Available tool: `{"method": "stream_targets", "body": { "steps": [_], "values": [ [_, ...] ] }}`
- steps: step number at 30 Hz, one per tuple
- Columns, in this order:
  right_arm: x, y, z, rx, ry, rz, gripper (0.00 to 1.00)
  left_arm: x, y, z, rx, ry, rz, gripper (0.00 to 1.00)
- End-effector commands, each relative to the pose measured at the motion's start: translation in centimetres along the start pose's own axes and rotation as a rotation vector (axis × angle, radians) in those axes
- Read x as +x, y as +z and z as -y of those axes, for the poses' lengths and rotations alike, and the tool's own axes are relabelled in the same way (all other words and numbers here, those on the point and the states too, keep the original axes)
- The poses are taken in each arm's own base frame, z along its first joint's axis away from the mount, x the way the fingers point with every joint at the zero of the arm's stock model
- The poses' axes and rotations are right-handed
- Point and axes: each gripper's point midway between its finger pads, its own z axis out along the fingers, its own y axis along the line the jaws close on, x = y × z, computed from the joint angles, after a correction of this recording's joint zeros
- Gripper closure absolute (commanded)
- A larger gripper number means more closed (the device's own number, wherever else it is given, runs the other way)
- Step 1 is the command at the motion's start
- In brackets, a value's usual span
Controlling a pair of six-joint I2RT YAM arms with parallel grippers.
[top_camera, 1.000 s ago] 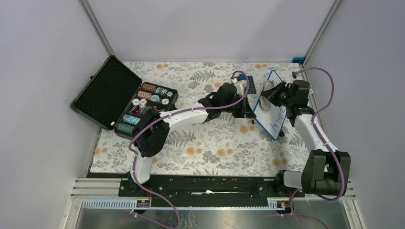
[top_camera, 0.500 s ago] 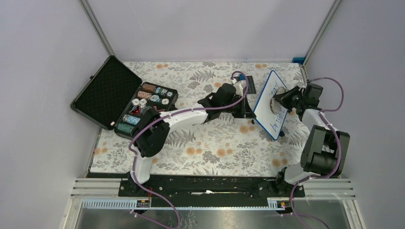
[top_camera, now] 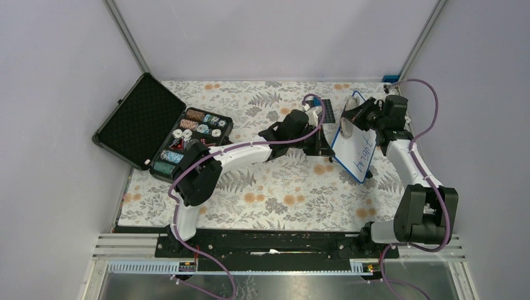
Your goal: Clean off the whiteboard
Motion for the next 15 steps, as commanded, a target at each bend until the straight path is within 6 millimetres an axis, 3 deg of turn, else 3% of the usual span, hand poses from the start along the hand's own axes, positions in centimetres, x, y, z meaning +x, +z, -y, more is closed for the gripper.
{"method": "stream_targets", "body": {
  "steps": [1, 7, 10, 12, 15],
  "values": [
    [-2.1, -0.2, -1.5, -0.021, -0.029, 0.071, 1.00, 0.6, -1.0, 1.8, 0.048, 0.039, -0.023, 1.00],
    [-2.3, 0.5, 6.5, 0.117, 0.131, 0.066, 1.00, 0.5, -1.1, 2.0, 0.051, 0.039, -0.018, 1.00],
    [-1.2, 0.4, 10.4, 0.189, 0.197, 0.038, 1.00, 0.3, -1.2, 2.1, 0.051, 0.041, -0.013, 1.00],
    [-0.5, 0.7, 11.0, 0.196, 0.202, 0.007, 1.00, 0.2, -1.2, 2.2, 0.055, 0.043, -0.009, 1.00],
    [-0.6, 1.0, 9.8, 0.148, 0.191, -0.006, 1.00, 0.3, -1.2, 2.1, 0.054, 0.042, -0.010, 1.00]
  ]
}}
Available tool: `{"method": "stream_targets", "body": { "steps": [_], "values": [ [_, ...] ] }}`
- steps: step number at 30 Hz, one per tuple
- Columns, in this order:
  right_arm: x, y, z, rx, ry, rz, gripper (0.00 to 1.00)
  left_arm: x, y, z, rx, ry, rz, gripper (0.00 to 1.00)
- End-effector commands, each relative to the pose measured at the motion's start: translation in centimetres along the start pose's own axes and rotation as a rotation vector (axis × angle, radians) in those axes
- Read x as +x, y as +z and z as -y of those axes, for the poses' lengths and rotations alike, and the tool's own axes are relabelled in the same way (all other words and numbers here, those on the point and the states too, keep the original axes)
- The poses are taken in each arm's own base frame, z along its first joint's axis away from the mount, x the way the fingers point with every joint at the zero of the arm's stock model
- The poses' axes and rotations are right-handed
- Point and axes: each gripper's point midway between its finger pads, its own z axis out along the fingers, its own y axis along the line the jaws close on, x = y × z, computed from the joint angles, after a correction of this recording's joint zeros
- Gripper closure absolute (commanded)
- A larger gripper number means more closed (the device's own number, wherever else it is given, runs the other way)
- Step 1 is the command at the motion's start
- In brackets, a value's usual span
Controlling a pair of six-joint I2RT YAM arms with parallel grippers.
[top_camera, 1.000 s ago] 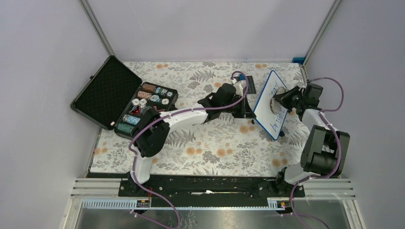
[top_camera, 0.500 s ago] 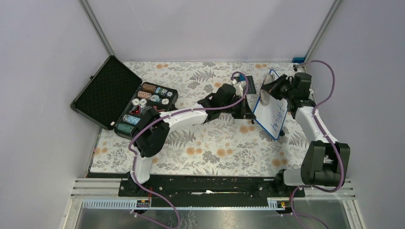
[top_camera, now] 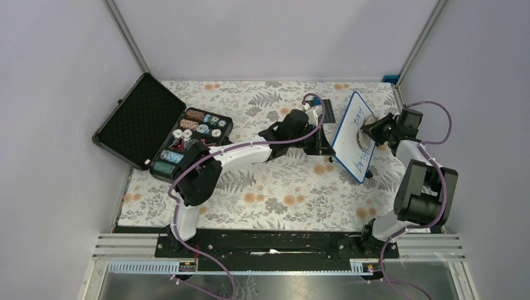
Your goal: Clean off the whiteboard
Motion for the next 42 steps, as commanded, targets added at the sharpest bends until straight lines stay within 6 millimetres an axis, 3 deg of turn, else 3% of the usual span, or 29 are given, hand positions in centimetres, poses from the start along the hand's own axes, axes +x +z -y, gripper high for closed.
{"method": "stream_targets", "body": {
  "steps": [1, 4, 8, 11, 15, 22, 25, 33, 34, 38, 42],
  "values": [
    [0.5, -0.3, -2.7, -0.078, -0.045, -0.029, 1.00, 0.5, -1.2, 1.9, 0.046, 0.038, -0.019, 1.00],
    [0.2, -1.4, -5.8, -0.116, -0.124, 0.003, 1.00, 0.5, -1.2, 1.8, 0.047, 0.036, -0.019, 1.00],
    [1.3, -3.0, -10.9, -0.200, -0.229, 0.014, 1.00, 0.2, -1.3, 2.0, 0.051, 0.035, -0.014, 1.00],
    [2.0, -3.4, -13.0, -0.257, -0.240, 0.003, 1.00, 0.0, -1.3, 2.0, 0.051, 0.035, -0.008, 1.00],
    [1.9, -1.6, -11.0, -0.193, -0.208, 0.003, 1.00, 0.0, -1.3, 2.0, 0.052, 0.030, -0.007, 1.00],
    [1.8, 2.1, -2.6, -0.037, -0.078, -0.062, 1.00, -0.4, -1.8, 2.0, 0.046, 0.038, 0.007, 1.00],
    [1.6, 2.3, -0.6, 0.024, -0.084, -0.060, 1.00, -0.4, -1.8, 1.7, 0.044, 0.031, 0.007, 1.00],
    [-0.5, -0.3, -3.2, 0.000, -0.144, 0.018, 1.00, -0.8, -1.7, 2.2, 0.067, 0.030, 0.008, 0.99],
    [-0.5, -0.6, -3.6, -0.012, -0.145, 0.019, 1.00, -0.9, -1.6, 2.2, 0.066, 0.032, 0.011, 0.93],
    [-0.7, -1.3, -4.6, -0.046, -0.152, 0.028, 1.00, -1.5, -1.0, 2.3, 0.068, 0.035, 0.021, 0.53],
    [-0.6, -1.5, -4.9, -0.064, -0.163, 0.024, 1.00, -2.5, -0.2, 2.4, 0.059, 0.040, 0.038, 0.49]
  ]
}}
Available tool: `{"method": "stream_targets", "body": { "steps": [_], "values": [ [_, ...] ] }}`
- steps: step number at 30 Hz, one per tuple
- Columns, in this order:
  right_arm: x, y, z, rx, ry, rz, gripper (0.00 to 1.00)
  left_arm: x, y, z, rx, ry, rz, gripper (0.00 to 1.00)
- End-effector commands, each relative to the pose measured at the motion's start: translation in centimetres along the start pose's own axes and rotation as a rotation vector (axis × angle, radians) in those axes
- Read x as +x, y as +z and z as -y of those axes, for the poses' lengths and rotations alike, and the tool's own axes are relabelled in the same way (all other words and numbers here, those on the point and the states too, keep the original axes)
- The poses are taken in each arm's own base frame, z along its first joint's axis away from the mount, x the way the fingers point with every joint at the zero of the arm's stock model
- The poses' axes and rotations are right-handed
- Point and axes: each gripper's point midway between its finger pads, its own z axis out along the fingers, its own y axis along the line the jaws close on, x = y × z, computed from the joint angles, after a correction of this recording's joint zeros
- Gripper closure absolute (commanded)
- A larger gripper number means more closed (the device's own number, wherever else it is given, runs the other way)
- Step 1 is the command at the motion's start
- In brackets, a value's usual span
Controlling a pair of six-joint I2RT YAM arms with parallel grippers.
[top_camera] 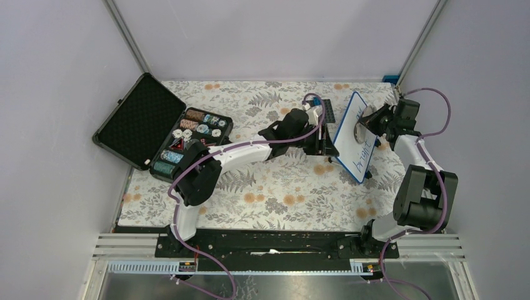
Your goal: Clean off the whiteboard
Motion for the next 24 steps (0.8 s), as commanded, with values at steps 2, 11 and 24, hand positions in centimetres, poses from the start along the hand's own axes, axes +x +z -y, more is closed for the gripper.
{"method": "stream_targets", "body": {
  "steps": [2, 11, 24],
  "values": [
    [0.0, -1.1, -1.6, -0.054, -0.045, 0.006, 1.00, -2.9, 0.6, 2.2, 0.048, 0.052, 0.059, 0.49],
    [0.9, -1.5, -4.5, -0.127, -0.153, 0.013, 1.00, -2.7, 2.7, -0.9, -0.052, 0.039, -0.004, 0.81],
    [1.7, -0.5, -8.3, -0.168, -0.228, 0.020, 1.00, -2.5, 1.1, -1.2, -0.061, 0.010, -0.056, 1.00]
  ]
}}
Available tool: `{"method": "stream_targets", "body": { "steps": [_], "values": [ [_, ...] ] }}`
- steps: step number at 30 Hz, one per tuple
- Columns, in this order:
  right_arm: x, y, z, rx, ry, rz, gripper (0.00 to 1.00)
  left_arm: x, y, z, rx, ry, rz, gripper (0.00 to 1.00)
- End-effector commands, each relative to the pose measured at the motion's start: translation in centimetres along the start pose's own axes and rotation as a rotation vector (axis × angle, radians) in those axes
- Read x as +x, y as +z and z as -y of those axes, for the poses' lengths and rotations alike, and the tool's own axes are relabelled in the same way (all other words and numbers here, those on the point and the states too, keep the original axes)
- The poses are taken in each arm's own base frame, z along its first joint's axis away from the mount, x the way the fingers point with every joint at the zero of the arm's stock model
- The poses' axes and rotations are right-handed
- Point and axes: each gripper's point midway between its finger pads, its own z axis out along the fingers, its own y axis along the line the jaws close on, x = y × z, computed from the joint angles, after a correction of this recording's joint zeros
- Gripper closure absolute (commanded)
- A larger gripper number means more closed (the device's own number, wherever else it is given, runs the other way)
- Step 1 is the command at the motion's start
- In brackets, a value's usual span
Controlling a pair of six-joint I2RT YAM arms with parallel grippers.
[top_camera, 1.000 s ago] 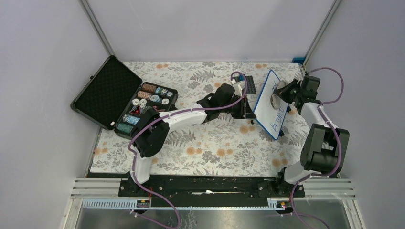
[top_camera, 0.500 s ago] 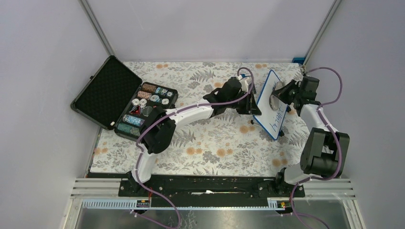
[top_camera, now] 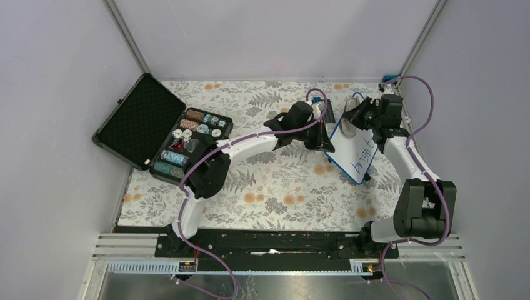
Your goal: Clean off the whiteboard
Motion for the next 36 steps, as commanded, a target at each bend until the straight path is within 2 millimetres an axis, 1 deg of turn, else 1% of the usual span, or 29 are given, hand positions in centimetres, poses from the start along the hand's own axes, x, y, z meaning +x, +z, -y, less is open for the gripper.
{"method": "stream_targets", "body": {
  "steps": [1, 3, 5, 6, 10, 11, 12, 13, 15, 18, 20, 22, 25, 27, 29, 31, 34, 36],
  "values": [
    [-1.9, 1.1, 0.0, -0.001, 0.039, 0.031, 1.00, -1.0, -1.2, 1.1, 0.002, 0.063, 0.016, 1.00],
    [-1.8, 1.7, 1.7, 0.010, 0.125, 0.022, 1.00, -1.3, -1.5, 1.6, 0.009, 0.062, 0.024, 1.00],
    [-1.4, 2.3, 4.1, 0.036, 0.196, 0.001, 1.00, -1.4, -1.6, 1.8, 0.009, 0.061, 0.025, 1.00],
    [-0.9, 2.7, 5.9, 0.057, 0.238, -0.022, 1.00, -1.4, -1.6, 1.7, 0.003, 0.062, 0.023, 1.00],
    [0.8, 3.1, 11.4, 0.119, 0.370, -0.080, 1.00, -1.2, -1.5, 1.4, -0.008, 0.059, 0.012, 1.00],
    [1.2, 3.0, 12.2, 0.139, 0.385, -0.088, 1.00, -1.2, -1.5, 1.4, -0.007, 0.059, 0.010, 1.00],
    [1.5, 3.1, 12.6, 0.153, 0.381, -0.095, 1.00, -1.1, -1.4, 1.5, -0.003, 0.060, 0.007, 1.00],
    [1.5, 3.1, 12.6, 0.151, 0.372, -0.099, 1.00, -1.2, -1.4, 1.6, 0.001, 0.062, 0.005, 1.00],
    [1.1, 3.2, 11.8, 0.130, 0.357, -0.096, 1.00, -1.0, -1.3, 1.6, 0.003, 0.069, -0.002, 1.00],
    [-0.5, 3.0, 9.7, 0.099, 0.293, -0.071, 1.00, -0.9, -1.2, 1.5, 0.001, 0.078, -0.016, 1.00],
    [-1.7, 2.7, 7.4, 0.065, 0.245, -0.050, 1.00, -0.7, -1.0, 1.3, -0.001, 0.079, -0.028, 1.00],
    [-2.6, 2.5, 4.4, 0.008, 0.205, -0.038, 1.00, -0.6, -1.0, 1.2, 0.001, 0.079, -0.035, 1.00],
    [-3.7, 2.3, 0.5, -0.106, 0.223, -0.036, 1.00, -0.4, -0.8, 1.0, -0.001, 0.074, -0.044, 1.00],
    [-4.4, 2.5, -0.7, -0.157, 0.250, -0.024, 1.00, -0.1, -0.6, 0.9, -0.001, 0.072, -0.054, 1.00],
    [-4.7, 3.1, -0.3, -0.145, 0.256, -0.020, 1.00, 0.1, -0.5, 0.7, -0.005, 0.069, -0.066, 1.00],
    [-4.7, 3.8, 1.1, -0.102, 0.270, -0.023, 1.00, 0.3, -0.5, 0.8, -0.004, 0.072, -0.069, 1.00],
    [-3.6, 4.7, 4.8, -0.061, 0.357, -0.038, 1.00, 0.5, -0.6, 1.1, -0.002, 0.076, -0.071, 1.00],
    [-2.2, 4.9, 7.7, -0.027, 0.418, -0.054, 1.00, 0.5, -0.6, 1.0, -0.007, 0.077, -0.066, 1.00]
  ]
}}
